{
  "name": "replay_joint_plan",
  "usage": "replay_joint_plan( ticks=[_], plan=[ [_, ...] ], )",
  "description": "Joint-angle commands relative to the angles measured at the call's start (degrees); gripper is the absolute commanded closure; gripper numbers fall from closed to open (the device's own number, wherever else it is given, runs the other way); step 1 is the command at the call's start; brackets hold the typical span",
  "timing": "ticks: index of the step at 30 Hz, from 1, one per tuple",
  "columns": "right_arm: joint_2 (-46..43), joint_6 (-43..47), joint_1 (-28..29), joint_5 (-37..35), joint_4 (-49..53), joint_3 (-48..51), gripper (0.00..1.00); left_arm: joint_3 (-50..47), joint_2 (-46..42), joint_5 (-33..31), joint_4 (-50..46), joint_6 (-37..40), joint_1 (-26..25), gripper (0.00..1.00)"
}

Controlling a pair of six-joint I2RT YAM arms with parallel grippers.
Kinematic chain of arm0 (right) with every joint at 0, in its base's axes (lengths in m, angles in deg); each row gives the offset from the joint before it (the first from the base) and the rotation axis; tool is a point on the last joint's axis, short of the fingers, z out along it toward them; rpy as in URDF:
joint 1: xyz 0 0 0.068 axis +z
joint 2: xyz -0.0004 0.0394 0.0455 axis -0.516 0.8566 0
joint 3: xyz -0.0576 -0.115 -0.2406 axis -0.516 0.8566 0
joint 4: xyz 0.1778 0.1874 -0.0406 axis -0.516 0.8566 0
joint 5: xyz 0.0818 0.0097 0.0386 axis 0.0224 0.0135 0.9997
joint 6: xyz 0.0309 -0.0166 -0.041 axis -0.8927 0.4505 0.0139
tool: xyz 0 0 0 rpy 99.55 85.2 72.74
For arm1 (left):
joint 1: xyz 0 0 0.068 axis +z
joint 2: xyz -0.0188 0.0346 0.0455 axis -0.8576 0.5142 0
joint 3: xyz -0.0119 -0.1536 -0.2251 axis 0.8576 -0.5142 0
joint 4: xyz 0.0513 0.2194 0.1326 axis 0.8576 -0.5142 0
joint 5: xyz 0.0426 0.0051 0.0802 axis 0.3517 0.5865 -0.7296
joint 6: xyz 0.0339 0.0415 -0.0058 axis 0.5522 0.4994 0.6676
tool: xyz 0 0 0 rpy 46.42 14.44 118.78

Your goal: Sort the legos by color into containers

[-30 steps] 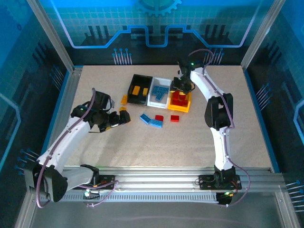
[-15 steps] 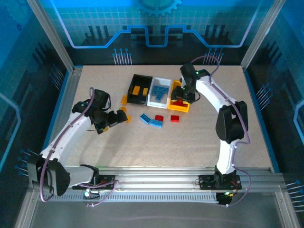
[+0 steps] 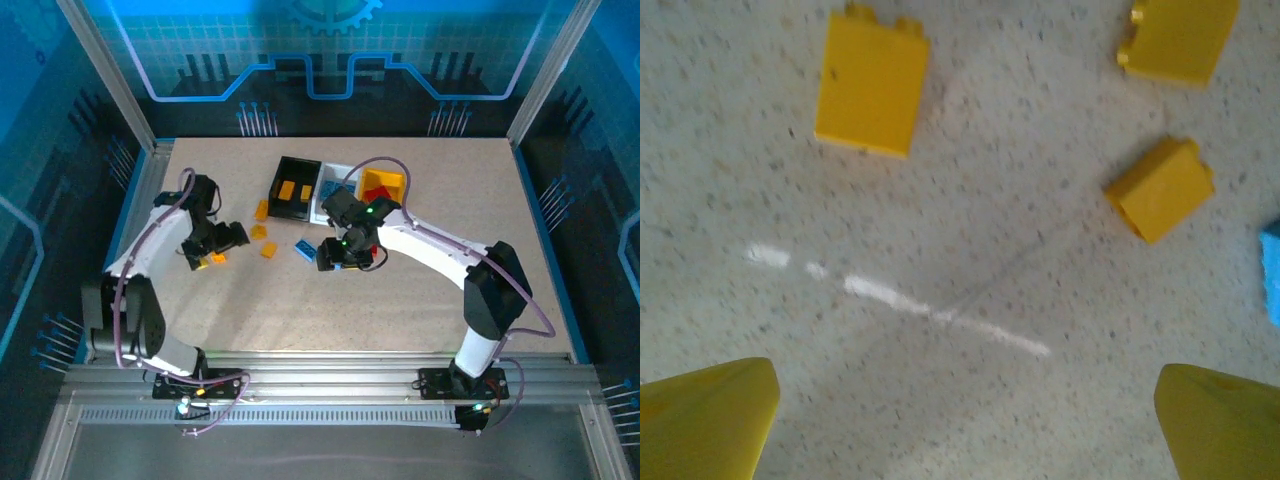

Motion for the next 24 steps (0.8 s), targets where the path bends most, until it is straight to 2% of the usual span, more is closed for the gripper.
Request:
replay_joint_plan(
  ticks=[1,9,17,24],
  plan=[
    [-0.86,-2.45,0.28,0.53,-0.45,0.23,0.35,4.16,4.29,-3.16,-0.54,4.88,0.51,0.06],
    [-5.43,4.93,-0.67,-0.21,-0.33,3.77,0.37,8.0,13.39,-8.98,-0.02,9.18,1.21,0.11],
    [-10.11,5.46,-3.81,0.54,-1.36,8.73,0.4,11.05,20.23,-10.06,1.8,10.18,2.35,0.14],
    [-9.66,4.17,-4.8,0.23,-0.54,6.27,0.43,13.36,23.99,-9.79,2.51,10.56,2.46,0.2]
  ],
)
